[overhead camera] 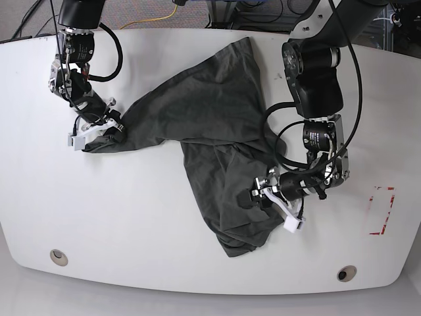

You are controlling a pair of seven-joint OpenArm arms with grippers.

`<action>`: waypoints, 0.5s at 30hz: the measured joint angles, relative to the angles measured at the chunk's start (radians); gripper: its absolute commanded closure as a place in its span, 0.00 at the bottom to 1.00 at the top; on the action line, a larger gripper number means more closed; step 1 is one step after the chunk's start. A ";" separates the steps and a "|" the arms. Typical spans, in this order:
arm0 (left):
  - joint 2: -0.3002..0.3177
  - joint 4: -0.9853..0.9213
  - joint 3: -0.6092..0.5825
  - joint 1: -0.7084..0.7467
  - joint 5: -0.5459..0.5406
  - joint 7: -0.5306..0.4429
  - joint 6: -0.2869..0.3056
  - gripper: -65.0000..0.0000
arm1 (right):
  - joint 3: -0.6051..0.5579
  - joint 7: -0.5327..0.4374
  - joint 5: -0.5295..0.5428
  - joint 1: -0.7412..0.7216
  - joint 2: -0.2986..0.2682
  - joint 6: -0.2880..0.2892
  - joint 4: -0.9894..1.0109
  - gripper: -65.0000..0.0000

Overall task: Layout the t-shirt on the table in an organized manner, then fold the t-shirt properly
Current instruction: 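Hold the sleeve with the right gripper and drag the hem with the left gripper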

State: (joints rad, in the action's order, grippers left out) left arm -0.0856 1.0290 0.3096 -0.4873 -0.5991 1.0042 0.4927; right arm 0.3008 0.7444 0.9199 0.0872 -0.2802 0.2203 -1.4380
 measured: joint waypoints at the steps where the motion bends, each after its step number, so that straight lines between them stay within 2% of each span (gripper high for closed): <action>1: 0.000 -0.010 0.000 -0.002 0.000 -0.020 0.001 0.49 | 0.000 0.000 0.000 0.000 0.000 0.000 0.000 1.00; 7: 0.001 -0.141 -0.009 -0.019 0.036 -0.109 -0.003 0.50 | 0.000 0.000 0.000 0.000 0.000 0.000 0.000 1.00; 15: 0.002 -0.261 -0.119 -0.042 0.042 -0.214 -0.001 0.66 | 0.000 0.000 0.001 0.000 0.000 0.000 0.000 1.00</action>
State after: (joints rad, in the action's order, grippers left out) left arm -0.0841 0.7681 0.1909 -0.5297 -0.5575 0.7898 0.4919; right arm 0.3008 0.7444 0.9207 0.0872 -0.2798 0.2207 -1.4376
